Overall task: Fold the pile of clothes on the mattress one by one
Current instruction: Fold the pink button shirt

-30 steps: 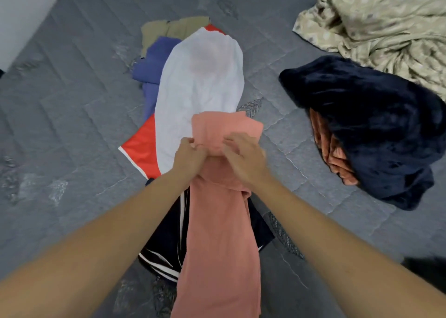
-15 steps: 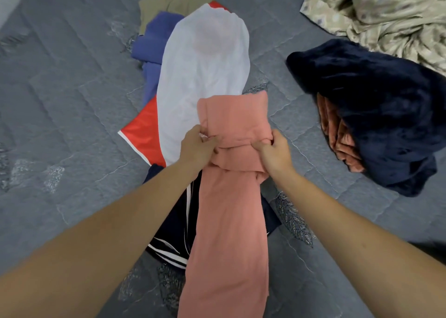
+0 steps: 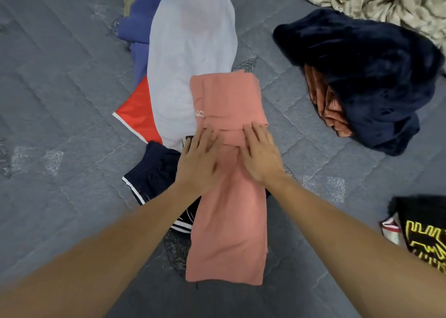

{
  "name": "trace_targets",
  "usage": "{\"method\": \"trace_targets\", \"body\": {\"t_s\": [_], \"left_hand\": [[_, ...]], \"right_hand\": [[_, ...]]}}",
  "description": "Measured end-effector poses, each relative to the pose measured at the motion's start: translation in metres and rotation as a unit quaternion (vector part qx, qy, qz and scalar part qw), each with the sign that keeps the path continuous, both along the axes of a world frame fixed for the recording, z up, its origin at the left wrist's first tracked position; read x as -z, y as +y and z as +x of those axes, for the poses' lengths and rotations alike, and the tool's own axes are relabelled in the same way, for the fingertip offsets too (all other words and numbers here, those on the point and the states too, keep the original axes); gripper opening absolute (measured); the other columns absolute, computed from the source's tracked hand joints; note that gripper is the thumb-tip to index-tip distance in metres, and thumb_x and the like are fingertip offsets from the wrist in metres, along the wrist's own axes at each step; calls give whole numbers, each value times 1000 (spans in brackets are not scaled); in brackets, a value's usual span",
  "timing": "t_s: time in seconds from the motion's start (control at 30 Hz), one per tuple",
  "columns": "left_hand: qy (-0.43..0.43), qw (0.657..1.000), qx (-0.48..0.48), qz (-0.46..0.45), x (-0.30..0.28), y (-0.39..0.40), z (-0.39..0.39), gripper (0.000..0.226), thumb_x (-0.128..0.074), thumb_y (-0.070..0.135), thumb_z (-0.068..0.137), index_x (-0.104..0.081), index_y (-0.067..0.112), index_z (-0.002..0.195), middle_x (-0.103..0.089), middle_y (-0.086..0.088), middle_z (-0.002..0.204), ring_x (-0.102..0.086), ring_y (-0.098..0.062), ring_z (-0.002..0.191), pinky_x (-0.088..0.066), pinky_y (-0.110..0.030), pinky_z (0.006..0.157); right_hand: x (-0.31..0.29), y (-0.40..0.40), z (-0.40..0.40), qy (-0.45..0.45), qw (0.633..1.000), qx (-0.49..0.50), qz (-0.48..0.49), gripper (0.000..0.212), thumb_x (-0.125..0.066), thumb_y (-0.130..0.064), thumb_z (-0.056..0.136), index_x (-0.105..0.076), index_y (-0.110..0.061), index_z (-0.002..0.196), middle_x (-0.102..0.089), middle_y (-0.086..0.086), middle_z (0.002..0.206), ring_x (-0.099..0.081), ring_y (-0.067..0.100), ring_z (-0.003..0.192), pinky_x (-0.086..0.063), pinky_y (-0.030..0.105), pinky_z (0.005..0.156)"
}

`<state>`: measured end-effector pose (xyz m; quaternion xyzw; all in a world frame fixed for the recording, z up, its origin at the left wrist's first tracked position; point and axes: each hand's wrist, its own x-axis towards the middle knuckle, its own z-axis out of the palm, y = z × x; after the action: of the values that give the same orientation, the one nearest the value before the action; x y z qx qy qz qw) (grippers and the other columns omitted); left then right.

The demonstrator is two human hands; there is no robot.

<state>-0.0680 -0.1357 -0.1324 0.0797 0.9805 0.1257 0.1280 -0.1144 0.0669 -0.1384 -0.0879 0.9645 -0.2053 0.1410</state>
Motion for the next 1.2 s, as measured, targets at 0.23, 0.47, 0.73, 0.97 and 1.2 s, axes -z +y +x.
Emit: {"method": "trace_targets", "body": {"t_s": [0.23,0.47,0.73,0.97,1.2], "left_hand": [[-21,996,-9,92,10,-1,195,77,-56,20,95,-23,28,164,-8,-13,172,-13,-32,158,-22,-52,127],[-34,940,-243,236,22,25,284,58,-67,10,91,-54,28,145,-48,-5,135,-45,-26,120,-45,-46,107],[-109,831,-324,439,22,16,266,52,-62,-11,88,-66,34,114,-60,6,136,-55,-13,127,-43,-17,102],[-88,849,-306,421,21,26,275,34,-68,-2,92,-72,24,114,-67,5,126,-59,-7,116,-41,-8,97],[-128,845,-303,422,13,54,339,35,-69,1,93,-75,33,104,-73,13,115,-65,-4,110,-46,-18,95]], "right_hand": [[17,35,208,-67,998,-4,-15,75,-53,-28,99,-18,-29,165,-5,2,174,-13,27,158,-28,48,125],[24,27,298,-97,961,195,-169,71,-68,0,82,-53,-25,146,-51,7,120,-55,29,104,-48,44,100],[11,29,257,-148,932,259,-206,59,-78,-20,82,-58,-30,137,-39,6,124,-55,22,104,-44,30,104],[13,41,241,-149,897,287,-301,23,-81,-3,82,-67,-18,93,-54,-8,81,-49,12,77,-40,17,63],[6,102,299,-176,889,308,-289,23,-77,-1,86,-70,-23,85,-63,3,83,-51,17,76,-44,29,67]]}}
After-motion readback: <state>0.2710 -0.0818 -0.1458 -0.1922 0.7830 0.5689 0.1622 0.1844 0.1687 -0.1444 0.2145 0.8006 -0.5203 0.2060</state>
